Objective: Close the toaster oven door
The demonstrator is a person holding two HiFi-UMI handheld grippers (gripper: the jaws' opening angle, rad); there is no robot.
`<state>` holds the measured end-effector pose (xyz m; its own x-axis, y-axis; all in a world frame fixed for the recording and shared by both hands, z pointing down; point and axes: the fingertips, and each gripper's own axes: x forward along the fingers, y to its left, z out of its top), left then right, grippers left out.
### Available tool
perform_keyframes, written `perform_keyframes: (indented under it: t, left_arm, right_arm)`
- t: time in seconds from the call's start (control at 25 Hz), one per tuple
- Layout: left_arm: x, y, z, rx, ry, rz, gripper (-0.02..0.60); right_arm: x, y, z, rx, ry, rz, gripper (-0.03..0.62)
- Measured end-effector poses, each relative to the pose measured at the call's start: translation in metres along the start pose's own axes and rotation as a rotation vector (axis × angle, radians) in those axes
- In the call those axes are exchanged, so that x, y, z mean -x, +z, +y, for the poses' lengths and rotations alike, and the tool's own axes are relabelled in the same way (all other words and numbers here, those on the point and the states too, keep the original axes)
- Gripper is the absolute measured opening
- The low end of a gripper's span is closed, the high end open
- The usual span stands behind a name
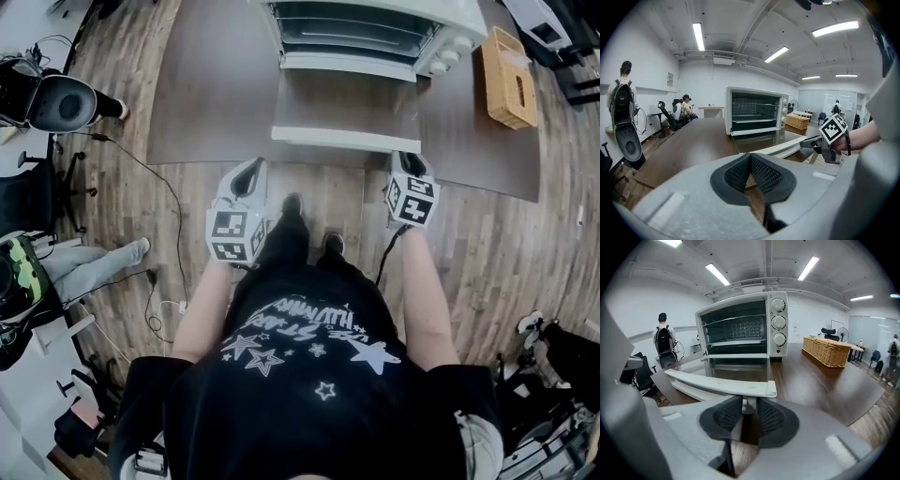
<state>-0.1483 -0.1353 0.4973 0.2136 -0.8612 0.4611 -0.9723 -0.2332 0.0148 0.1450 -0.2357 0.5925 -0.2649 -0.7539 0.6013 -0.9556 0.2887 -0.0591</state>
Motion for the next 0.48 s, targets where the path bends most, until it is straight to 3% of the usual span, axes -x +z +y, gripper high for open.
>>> perform_keyframes:
  t: [0.48]
  left_arm:
    - [-0.007, 0.019, 0.006, 0.015, -0.029, -0.040, 0.009]
  right_arm:
    - [0.014, 0.025, -0.001, -0.036, -0.035, -0.006, 0.097]
